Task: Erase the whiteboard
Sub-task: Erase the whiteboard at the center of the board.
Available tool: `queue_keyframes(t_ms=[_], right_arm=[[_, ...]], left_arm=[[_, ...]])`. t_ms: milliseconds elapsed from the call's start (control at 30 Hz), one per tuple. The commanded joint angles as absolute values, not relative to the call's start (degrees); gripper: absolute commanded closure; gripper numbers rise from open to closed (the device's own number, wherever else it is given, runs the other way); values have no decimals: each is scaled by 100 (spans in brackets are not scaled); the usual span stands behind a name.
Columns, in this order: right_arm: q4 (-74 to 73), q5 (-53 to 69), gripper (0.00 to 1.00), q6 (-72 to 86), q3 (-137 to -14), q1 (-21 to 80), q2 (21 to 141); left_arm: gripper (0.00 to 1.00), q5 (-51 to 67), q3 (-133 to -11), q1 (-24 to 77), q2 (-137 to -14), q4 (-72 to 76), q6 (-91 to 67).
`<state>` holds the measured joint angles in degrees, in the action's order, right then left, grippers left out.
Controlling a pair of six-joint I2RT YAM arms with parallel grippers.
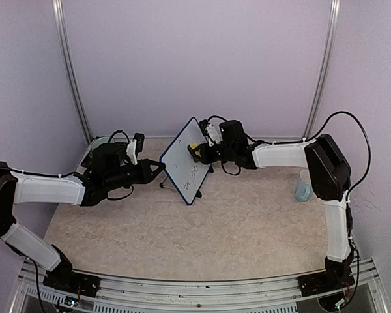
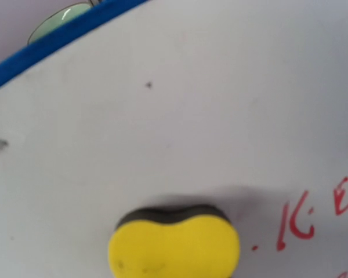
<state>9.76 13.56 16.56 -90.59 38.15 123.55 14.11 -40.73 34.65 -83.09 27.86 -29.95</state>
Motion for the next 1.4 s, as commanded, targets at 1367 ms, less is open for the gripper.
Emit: queue_keyframes(t_ms=[1367], right_arm=[[1352, 1339, 100, 1666, -7597, 3743, 11800]], left_arm=[[100, 1584, -4034, 3518, -8179, 2912, -3046]])
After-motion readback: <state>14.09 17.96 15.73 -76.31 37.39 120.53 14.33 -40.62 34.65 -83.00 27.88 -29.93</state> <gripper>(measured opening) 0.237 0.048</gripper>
